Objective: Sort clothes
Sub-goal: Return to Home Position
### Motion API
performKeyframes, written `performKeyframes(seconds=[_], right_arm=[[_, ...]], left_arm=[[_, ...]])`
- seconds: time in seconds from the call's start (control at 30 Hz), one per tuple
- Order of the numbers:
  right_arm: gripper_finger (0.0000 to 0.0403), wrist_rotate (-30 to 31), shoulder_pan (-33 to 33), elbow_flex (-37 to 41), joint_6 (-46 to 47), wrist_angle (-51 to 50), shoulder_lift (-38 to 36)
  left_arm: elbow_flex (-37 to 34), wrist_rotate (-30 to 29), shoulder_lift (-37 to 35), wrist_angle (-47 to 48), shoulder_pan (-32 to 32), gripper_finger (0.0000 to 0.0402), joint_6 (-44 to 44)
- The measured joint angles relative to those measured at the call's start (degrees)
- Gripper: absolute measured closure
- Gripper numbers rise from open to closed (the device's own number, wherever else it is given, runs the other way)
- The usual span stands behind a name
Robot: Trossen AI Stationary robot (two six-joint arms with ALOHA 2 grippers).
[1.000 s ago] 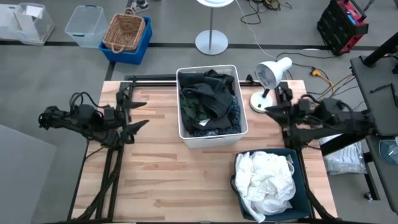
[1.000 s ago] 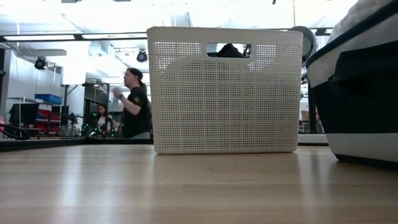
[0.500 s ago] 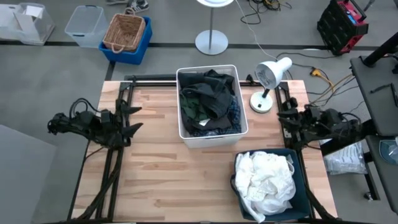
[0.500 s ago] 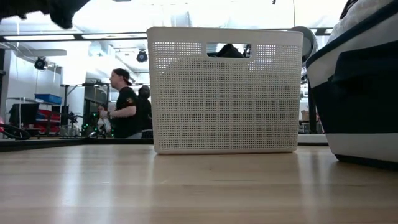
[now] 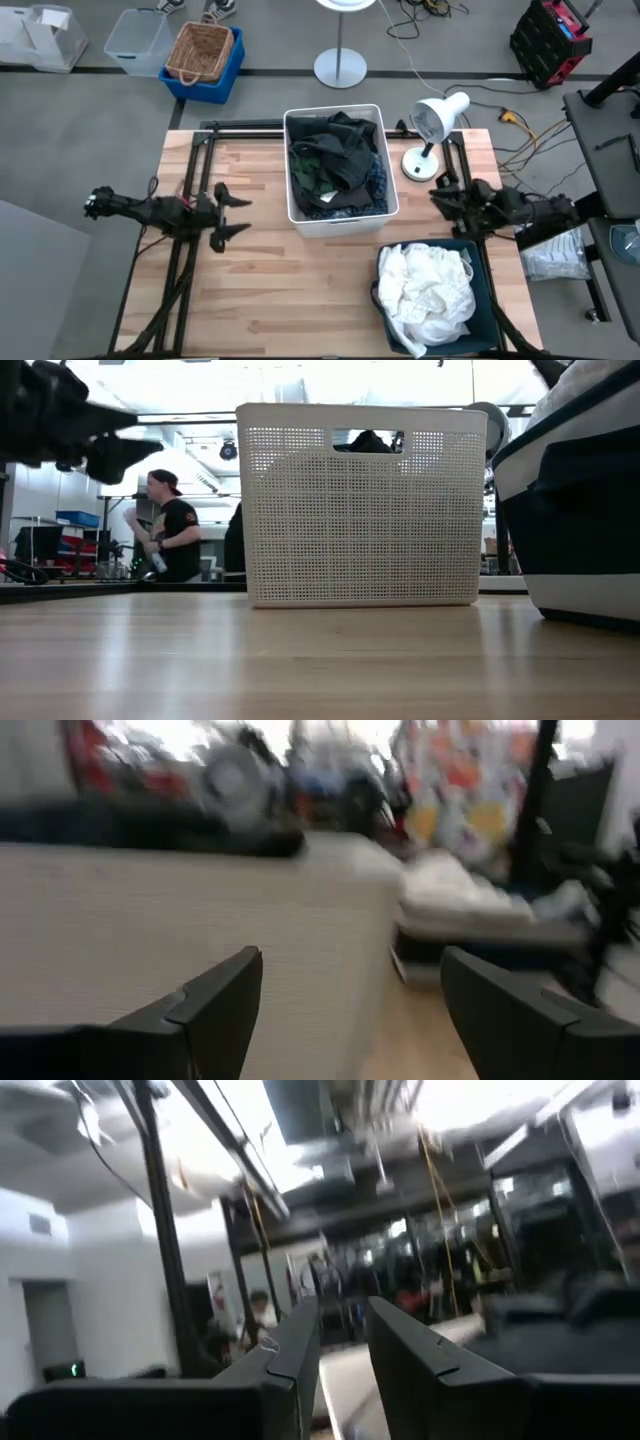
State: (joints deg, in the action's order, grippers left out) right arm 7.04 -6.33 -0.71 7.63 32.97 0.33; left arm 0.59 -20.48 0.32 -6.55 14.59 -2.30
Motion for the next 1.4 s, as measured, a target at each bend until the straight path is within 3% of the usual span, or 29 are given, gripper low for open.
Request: performKeyframes(seconds=[0.1,0.33,1.1,1.4], right_arm=[[0.0326,0.50,0.00,0.02,2.89,-6.02,0.55],[0.0341,0.52,0.00,0.02,1.86,-7.70,0.79],[0.0312,0.52,0.00,0.06,5.11,-8.74,1.30],[0.0327,0.52,0.00,0.06,5.34,-8.79,1.40]], left_arm=[[0.26,2.28,0.40,3.33,0.01,0.0119,-0.85],[0.47,-5.47,0.73,3.25,-0.02,0.0119,-0.36],[0.47,-5.52,1.24,3.22,0.00,0.0119,-0.36],[0.47,-5.52,1.59,3.22,0.00,0.0119,-0.38]])
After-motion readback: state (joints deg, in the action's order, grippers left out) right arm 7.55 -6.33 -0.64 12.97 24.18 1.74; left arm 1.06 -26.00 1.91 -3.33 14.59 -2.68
